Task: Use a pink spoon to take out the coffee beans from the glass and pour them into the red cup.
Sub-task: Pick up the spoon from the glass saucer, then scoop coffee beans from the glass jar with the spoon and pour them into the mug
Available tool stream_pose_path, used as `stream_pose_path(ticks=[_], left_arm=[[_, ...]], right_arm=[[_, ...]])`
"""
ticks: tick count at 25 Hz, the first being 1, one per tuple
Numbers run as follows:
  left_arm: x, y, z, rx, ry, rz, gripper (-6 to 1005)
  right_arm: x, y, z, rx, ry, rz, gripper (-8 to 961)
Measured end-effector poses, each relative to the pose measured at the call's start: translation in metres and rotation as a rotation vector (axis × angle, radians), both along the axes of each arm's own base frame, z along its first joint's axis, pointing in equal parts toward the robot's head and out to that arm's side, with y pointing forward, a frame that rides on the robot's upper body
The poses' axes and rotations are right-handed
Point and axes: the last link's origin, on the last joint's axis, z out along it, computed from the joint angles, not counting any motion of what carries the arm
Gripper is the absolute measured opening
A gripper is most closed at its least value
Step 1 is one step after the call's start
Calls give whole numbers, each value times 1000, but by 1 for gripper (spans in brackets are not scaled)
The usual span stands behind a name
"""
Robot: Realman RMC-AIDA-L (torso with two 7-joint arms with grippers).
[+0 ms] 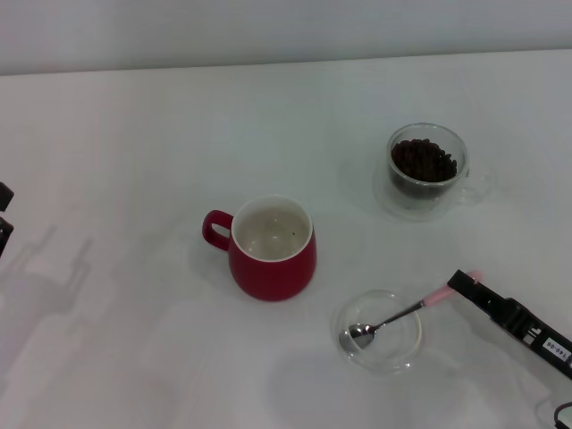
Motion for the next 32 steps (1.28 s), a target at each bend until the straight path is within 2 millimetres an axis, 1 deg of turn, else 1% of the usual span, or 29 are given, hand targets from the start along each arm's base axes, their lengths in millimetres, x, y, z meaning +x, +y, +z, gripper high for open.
stream_pose_path(ticks=[5,9,19,23,29,31,32], left_arm=[[0,-1,0,0,-1,2,519],[0,-1,0,0,-1,2,520],[1,-2,1,5,-5,-10,520],[1,-2,1,5,-5,-11,520],[2,-2,2,8,-8,-18,520],[2,-2,2,8,-9,-18,520],[2,-2,2,8,-9,-18,520]], right_arm=[[-4,3,3,9,8,30,165],[-10,10,7,10,6,91,164],[-9,18,23,44,-20,149,144],[-9,24,32,71,-29,173,144],[-12,42,49,124,-52,220,144],[-14,50,57,147,-63,243,144],[-14,59,66,172,-78,258,144]])
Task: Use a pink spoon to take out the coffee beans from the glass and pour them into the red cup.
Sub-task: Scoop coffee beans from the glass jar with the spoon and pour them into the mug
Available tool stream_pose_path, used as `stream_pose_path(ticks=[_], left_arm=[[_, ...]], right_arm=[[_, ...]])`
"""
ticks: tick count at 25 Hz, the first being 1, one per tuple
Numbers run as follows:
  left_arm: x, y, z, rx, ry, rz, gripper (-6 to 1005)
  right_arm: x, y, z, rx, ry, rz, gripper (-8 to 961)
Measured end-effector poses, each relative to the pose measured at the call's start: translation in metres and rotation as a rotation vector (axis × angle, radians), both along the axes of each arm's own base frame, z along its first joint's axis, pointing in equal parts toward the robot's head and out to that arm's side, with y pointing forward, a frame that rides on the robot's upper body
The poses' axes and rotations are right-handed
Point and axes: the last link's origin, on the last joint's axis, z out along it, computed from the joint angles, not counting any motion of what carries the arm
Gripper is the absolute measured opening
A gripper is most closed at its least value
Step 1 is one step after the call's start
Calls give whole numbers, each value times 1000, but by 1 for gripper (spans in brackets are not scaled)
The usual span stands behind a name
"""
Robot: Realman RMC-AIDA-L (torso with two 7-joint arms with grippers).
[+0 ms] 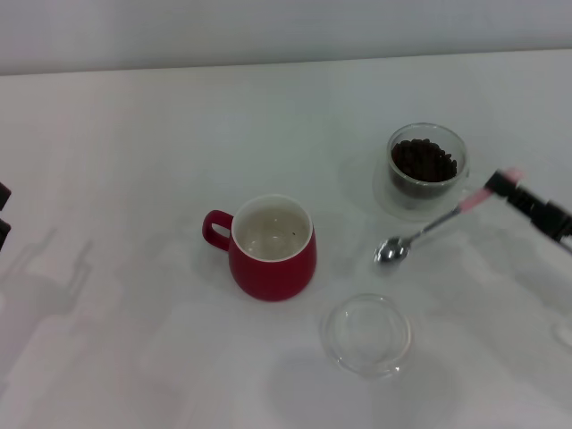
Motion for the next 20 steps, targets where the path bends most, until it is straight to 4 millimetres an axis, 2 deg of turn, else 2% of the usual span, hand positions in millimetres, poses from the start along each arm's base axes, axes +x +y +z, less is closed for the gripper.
stream_pose_path(ticks=[12,20], left_arm=[[0,-5,0,2,-7,-8,520],[3,-7,2,7,-15,-32,520]], right_arm=[[-9,42,44,125,-74,67,144],[-17,68,49,158,-178,100,144]])
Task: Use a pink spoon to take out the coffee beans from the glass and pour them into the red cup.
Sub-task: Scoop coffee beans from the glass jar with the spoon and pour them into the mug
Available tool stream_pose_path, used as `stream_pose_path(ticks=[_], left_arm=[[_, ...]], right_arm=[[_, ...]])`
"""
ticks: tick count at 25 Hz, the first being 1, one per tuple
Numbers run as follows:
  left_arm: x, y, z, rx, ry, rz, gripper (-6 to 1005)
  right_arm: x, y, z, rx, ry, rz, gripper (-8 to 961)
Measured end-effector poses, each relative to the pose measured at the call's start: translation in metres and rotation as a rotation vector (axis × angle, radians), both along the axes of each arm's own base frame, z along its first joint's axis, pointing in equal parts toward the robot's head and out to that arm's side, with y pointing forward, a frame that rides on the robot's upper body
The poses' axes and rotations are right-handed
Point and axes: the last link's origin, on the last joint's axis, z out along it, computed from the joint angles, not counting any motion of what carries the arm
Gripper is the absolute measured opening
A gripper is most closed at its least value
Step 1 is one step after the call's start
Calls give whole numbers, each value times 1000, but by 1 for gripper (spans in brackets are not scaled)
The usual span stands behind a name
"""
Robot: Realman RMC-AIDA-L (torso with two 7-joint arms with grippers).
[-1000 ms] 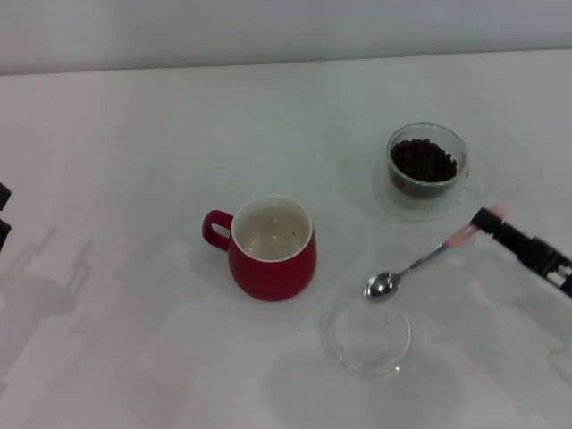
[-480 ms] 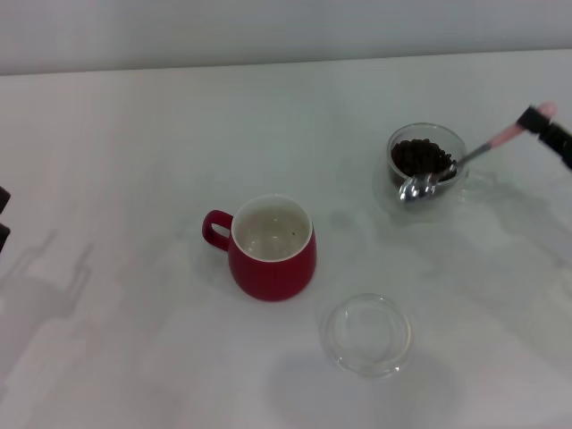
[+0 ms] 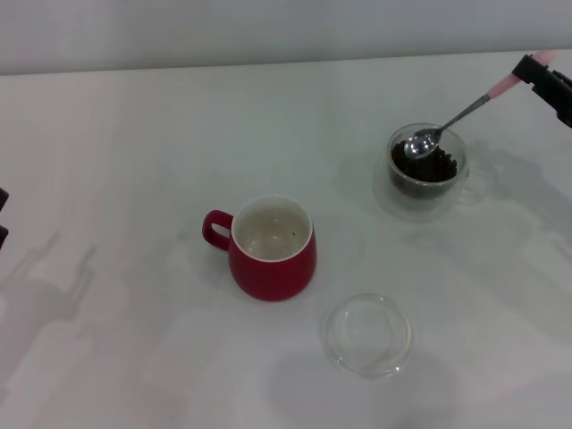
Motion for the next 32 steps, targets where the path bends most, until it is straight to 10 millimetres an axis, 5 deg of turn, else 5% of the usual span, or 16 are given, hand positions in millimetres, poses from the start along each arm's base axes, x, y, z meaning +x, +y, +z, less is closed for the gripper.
stream_pose_path(ticks=[20,32], left_arm=[[4,6,0,4,-3,-16,520],[3,4,-1,0,-3,-10,519]], right_arm=[[20,11,3,49,-218,-83,144],[22,10,-4,-12,-135,-137,144]])
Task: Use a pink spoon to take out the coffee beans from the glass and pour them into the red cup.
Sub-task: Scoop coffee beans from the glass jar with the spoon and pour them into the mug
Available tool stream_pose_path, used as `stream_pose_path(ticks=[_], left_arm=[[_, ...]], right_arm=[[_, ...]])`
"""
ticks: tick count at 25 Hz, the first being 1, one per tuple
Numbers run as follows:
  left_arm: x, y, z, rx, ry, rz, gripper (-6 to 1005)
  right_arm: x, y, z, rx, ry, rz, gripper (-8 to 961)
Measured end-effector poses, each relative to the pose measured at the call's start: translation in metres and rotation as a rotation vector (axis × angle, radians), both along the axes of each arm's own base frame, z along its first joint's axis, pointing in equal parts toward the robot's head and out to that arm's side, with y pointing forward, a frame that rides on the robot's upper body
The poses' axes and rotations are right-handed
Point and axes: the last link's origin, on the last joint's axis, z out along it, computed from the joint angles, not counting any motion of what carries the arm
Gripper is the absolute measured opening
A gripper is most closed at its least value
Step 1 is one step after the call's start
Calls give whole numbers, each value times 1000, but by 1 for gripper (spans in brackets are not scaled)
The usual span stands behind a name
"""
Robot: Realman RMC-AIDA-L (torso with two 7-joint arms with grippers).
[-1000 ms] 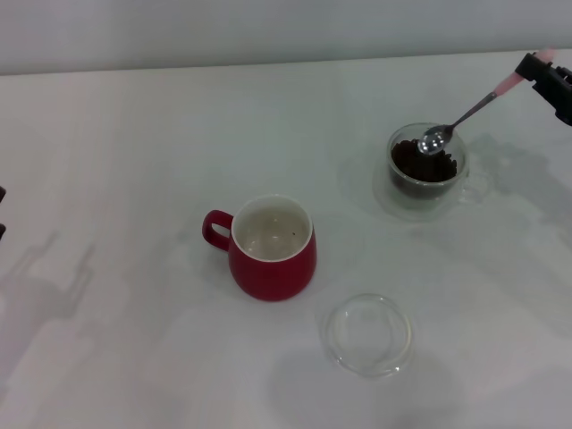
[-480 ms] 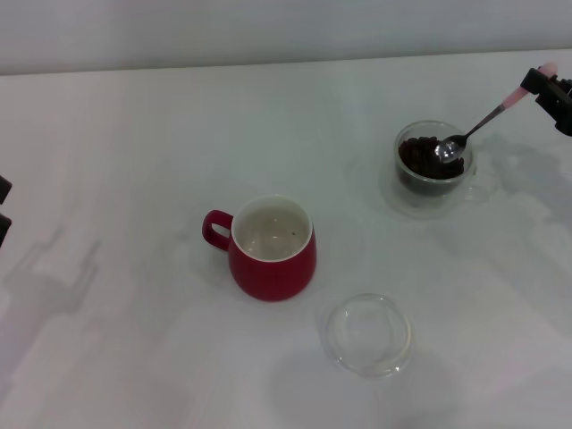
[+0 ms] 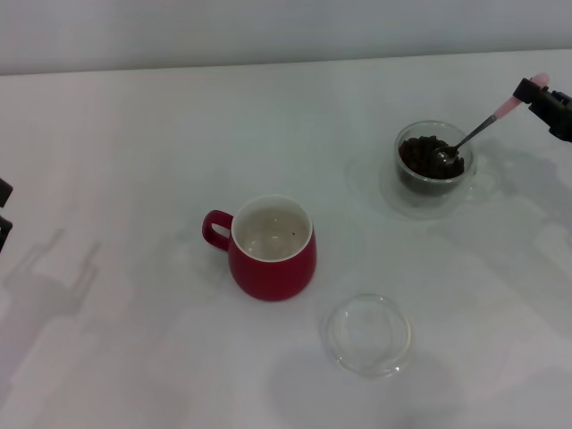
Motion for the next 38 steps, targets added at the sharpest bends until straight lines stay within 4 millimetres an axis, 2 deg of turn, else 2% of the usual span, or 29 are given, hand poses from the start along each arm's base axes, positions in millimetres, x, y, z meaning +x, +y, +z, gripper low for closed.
stream_pose_path(ticks=[7,18,38], left_arm=[[0,-1,0,-2,-1,-5,519],[0,-5,-2,-7,-12,-3,519],[2,-5,-1,-5,-16,-16,519]], right_arm=[[3,4,-1,-40,118,-86,144],[18,9,1,-52,269,-266,145],[24,7,-2,-81,422,-369,145]])
